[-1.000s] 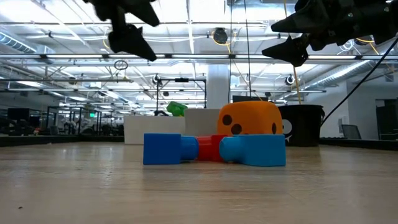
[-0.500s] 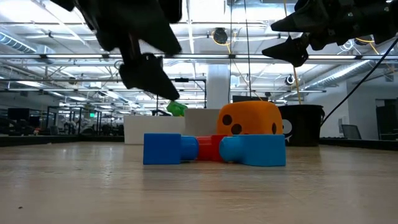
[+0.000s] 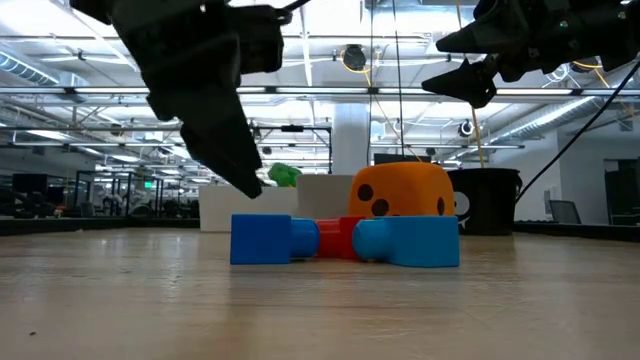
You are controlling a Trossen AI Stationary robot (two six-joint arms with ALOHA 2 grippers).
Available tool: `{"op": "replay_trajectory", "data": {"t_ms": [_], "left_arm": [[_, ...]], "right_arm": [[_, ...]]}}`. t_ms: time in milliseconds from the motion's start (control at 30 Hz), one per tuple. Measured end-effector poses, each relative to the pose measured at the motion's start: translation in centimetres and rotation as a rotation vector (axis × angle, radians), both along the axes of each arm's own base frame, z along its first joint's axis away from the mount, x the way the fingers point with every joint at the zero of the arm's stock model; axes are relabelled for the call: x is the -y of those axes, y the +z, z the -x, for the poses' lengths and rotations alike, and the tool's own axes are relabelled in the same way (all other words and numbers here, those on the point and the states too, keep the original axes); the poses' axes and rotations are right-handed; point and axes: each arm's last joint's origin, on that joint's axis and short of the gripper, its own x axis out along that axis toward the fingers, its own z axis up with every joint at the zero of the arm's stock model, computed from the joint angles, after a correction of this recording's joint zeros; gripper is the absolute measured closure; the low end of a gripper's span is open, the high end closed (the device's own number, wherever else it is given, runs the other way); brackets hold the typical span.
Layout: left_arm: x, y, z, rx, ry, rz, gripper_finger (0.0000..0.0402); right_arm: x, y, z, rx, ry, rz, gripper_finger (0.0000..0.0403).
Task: Pick & Place Toys
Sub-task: Put the blue game piece into the white bin
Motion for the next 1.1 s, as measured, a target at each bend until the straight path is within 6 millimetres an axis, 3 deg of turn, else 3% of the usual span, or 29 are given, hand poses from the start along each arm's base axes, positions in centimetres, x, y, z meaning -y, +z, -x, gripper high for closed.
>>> {"op": "replay_trajectory", "data": {"t_ms": [267,533,700,900,1100], "left_arm": [[-0.1,-0.9,-0.7,0.034,0.046,-0.084,0.0025],[0.7,-4.7,-1.2,-0.059,-0.006,-0.072,0.0025],[0.7,-5.9,-1.5,-0.073,0.01,-0.116,0.0025],[0.7,-5.2,-1.5,-0.025,-0.008,-0.146,0.0037],[0.5,-3.9,-1.3,-0.01,0.009,-0.107,0.0111]], "right_arm": [[0.0,0.0,0.0,0.001,-0.001,-0.006,0.0046],[0.0,-0.1,0.0,-0.012,-0.001,-0.005,0.0046],[0.0,-0.1,0.0,-0.013,-0.001,-0.005,0.0046],[0.0,-0.1,0.0,-0.013,-0.001,-0.005,0.0046],[0.0,-0.1,0.0,-0.013,-0.001,-0.005,0.0046]]}}
